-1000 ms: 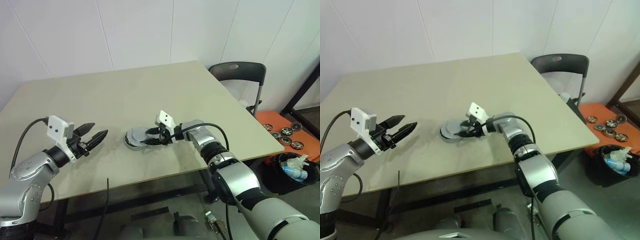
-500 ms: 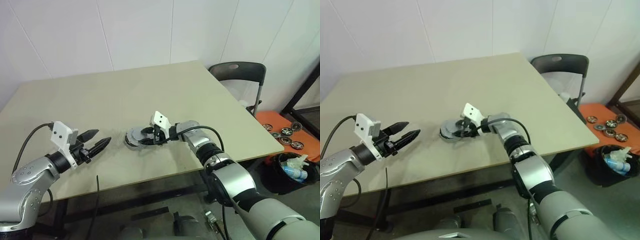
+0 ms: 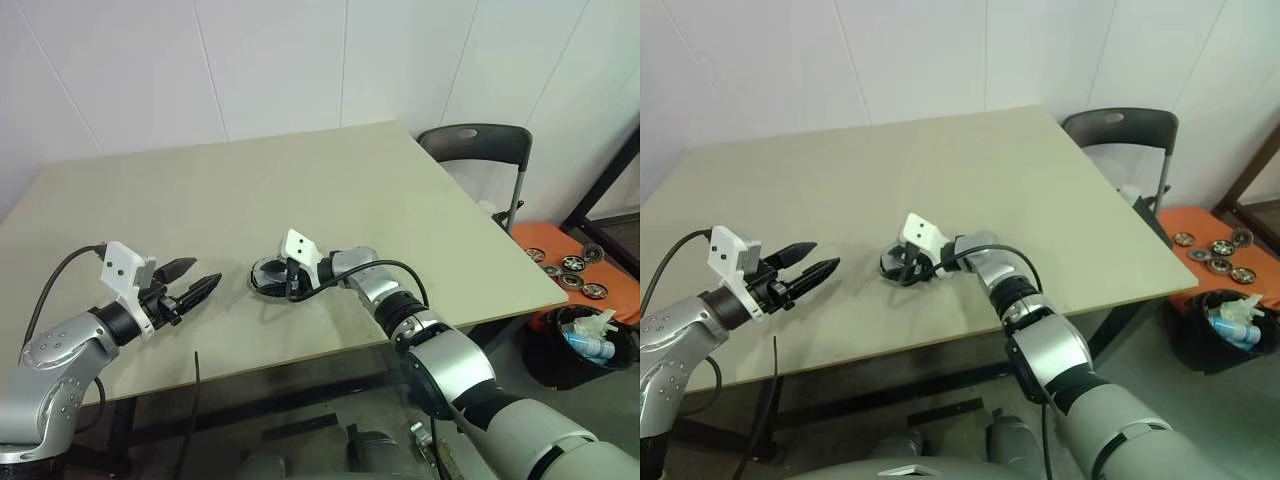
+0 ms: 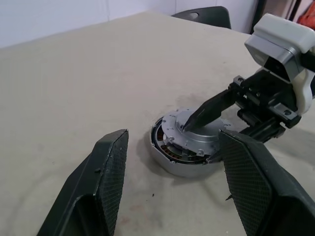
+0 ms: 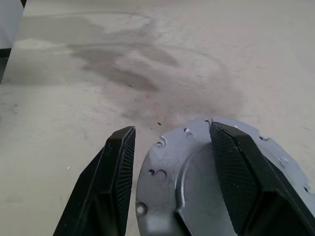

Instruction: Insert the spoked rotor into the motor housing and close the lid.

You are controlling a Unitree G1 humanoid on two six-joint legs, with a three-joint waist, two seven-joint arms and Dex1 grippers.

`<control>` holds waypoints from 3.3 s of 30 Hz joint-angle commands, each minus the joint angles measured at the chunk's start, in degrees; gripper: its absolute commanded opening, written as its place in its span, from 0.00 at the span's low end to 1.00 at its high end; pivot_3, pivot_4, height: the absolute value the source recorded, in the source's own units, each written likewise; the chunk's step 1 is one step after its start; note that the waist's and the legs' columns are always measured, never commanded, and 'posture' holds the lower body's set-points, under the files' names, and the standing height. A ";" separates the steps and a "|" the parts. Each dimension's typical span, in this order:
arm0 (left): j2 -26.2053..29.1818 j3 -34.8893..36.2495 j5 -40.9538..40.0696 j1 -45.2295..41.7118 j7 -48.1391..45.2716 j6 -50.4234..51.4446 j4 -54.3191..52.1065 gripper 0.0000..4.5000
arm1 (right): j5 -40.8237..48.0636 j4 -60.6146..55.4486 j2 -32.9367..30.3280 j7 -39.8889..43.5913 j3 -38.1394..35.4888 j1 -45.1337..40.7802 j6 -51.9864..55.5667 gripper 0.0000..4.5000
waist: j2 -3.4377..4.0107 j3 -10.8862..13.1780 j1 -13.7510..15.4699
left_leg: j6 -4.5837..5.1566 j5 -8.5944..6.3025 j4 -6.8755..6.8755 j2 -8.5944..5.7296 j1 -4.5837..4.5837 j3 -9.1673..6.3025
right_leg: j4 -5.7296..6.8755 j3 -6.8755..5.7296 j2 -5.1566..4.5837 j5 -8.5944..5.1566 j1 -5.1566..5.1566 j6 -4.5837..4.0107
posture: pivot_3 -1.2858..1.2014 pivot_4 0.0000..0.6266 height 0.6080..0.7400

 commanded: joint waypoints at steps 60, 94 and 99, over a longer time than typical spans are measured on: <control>-0.23 12.46 0.43 14.61 -2.06 -8.06 -6.22 0.69 | 1.71 -22.28 -4.38 2.53 2.18 4.59 7.74 0.99 | 0.04 0.01 -0.04 | -0.01 -0.01 -0.01 0.08 -0.01 0.04 | -0.10 0.02 0.07 -0.09 0.03 -0.10 | 0.52 0.00 1.00; 0.62 7.18 1.43 6.49 -0.04 -5.85 -4.23 0.69 | 0.42 -12.60 -2.66 -12.11 2.02 6.70 9.13 0.99 | 0.03 0.00 -0.08 | -0.01 0.00 -0.02 0.17 0.07 0.04 | -0.10 0.03 0.21 0.07 0.04 -0.22 | 0.52 0.00 1.00; 2.22 10.56 2.74 7.93 -0.18 -6.26 -2.29 0.69 | 0.34 -11.92 -1.98 -11.34 2.43 6.28 7.82 0.99 | 0.02 0.00 -0.18 | -0.01 0.00 -0.02 0.17 0.07 0.05 | -0.10 0.03 0.21 0.07 0.05 -0.22 | 0.52 0.00 1.00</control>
